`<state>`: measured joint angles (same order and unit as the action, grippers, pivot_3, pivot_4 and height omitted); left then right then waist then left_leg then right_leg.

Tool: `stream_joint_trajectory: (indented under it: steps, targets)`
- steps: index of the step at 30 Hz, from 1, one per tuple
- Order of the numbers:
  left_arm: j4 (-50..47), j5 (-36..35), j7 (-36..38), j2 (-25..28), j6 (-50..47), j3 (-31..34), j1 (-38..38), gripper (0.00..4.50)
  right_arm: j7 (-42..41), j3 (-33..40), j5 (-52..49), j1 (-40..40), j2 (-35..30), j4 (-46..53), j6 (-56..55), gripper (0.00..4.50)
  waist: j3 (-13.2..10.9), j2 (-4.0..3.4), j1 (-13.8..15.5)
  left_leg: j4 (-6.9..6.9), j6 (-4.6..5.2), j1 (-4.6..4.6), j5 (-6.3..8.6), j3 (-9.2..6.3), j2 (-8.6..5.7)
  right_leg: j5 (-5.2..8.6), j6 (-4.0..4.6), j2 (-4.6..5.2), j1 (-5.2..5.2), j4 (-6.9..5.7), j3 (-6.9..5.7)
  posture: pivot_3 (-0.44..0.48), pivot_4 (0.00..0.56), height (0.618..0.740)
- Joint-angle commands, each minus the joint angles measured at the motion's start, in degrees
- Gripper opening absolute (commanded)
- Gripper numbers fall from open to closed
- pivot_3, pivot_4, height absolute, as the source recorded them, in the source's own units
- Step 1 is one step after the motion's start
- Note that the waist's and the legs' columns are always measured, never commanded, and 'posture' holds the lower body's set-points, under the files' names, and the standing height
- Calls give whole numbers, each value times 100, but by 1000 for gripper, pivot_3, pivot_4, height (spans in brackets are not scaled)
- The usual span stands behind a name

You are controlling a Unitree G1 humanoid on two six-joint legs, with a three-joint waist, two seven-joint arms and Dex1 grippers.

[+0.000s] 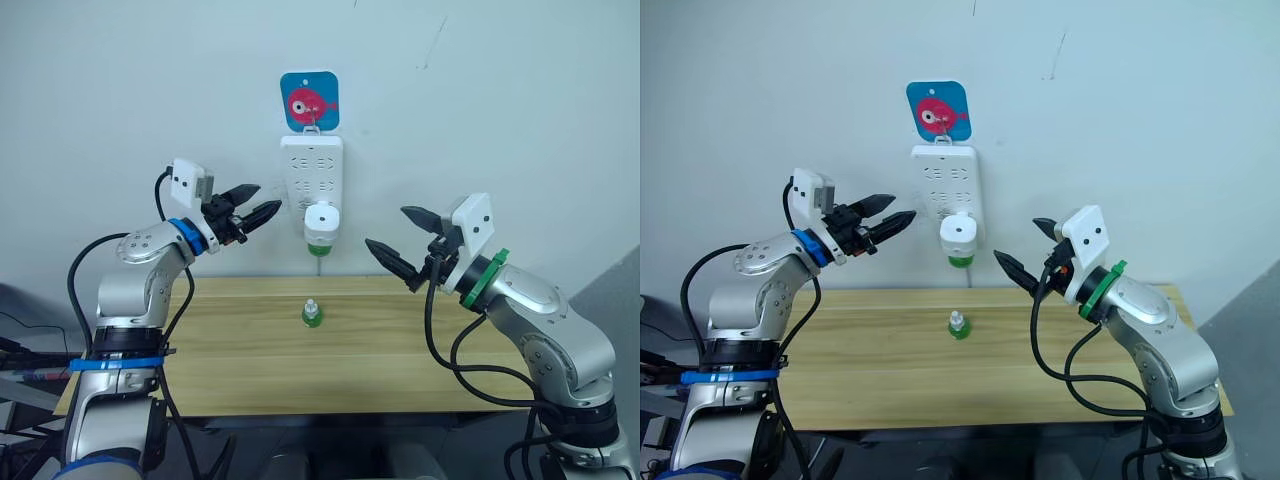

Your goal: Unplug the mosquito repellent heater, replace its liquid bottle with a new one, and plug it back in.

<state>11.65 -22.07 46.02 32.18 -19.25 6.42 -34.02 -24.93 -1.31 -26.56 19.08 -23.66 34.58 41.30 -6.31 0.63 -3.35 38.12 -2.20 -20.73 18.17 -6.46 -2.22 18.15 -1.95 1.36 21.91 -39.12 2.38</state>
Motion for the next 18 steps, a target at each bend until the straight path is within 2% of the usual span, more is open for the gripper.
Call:
stream_joint_trajectory:
  steps: [1,11,18]
  targets:
    - [320,131,157,-25,300,-45,-323,2995,38,61,-133,15,-21,348,57,4500,-24,0,-15,0,2,-6,1,0,0,0,0,0,7,-2,-1,-106,163,740]
    - [1967,683,809,-293,1357,-450,-1218,2995,216,34,-150,-103,9,548,320,4500,-164,17,-51,30,11,-17,5,1,-2,0,0,0,24,-48,-4,-118,172,740]
    - [2041,785,1206,-499,1562,-646,-1322,2995,472,58,-190,-89,90,603,537,4500,-201,22,-87,34,11,-18,5,0,-1,0,0,1,27,-60,-4,-125,178,740]
